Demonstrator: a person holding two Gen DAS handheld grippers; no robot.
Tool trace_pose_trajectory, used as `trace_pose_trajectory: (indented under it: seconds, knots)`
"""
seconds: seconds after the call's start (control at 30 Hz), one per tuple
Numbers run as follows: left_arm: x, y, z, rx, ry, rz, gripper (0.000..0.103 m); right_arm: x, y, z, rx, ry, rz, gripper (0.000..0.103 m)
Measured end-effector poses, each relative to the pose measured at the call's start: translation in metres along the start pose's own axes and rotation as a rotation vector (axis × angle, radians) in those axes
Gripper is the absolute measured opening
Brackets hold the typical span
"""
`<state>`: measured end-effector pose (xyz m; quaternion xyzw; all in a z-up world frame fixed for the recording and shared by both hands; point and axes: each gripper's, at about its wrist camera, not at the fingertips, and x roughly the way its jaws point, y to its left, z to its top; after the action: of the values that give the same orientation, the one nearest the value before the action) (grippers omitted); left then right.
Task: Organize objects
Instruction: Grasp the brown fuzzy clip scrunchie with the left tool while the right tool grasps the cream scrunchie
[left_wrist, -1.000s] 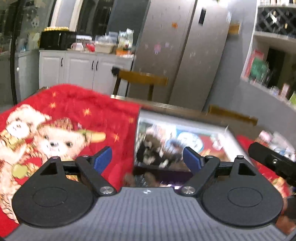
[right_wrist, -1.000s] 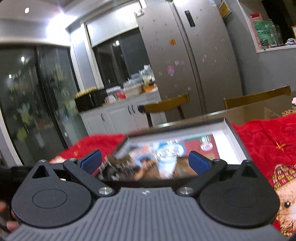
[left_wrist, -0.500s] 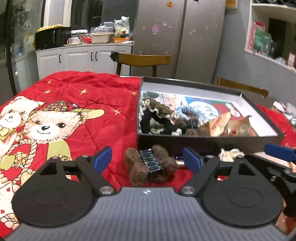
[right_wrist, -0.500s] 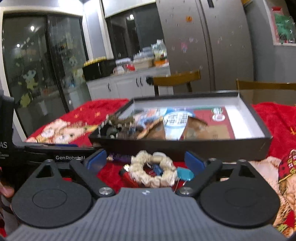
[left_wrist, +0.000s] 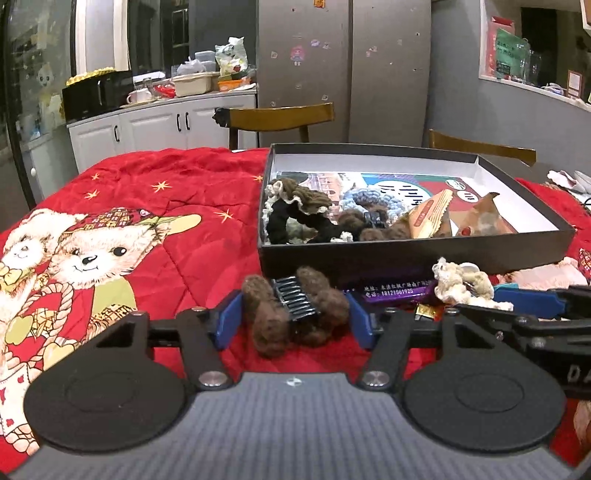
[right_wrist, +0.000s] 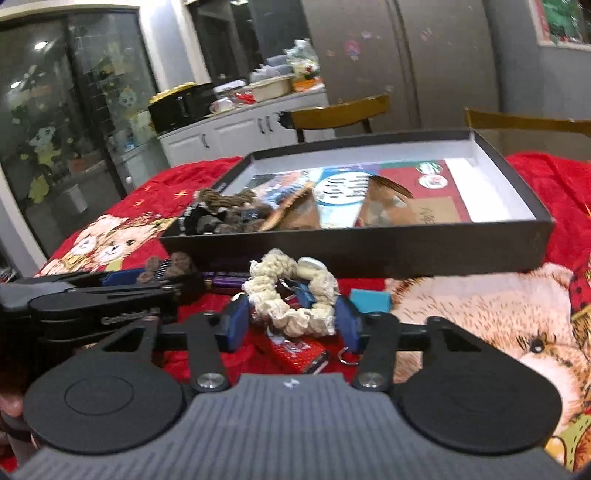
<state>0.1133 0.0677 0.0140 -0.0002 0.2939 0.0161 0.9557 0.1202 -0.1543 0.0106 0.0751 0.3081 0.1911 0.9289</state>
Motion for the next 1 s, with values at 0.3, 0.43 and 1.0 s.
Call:
trace_pose_trajectory:
  seconds: [0.3,0.43,1.0]
  knots:
    - [-0.002,0.005,-0.001,-0.031,-0.014,-0.008,0.056,-0.002,-0.011,0.001,0.076,-0.004,-0.043,0.015]
    - [-0.005,0.008,-0.002,-0.048,-0.033,0.009,0.054,-0.005,-0.018,0.002,0.111,-0.023,-0.025,0.014]
    - [-0.014,0.009,-0.004,-0.057,-0.085,0.013,0.051,-0.021,-0.017,0.009,0.128,-0.108,0.017,0.014]
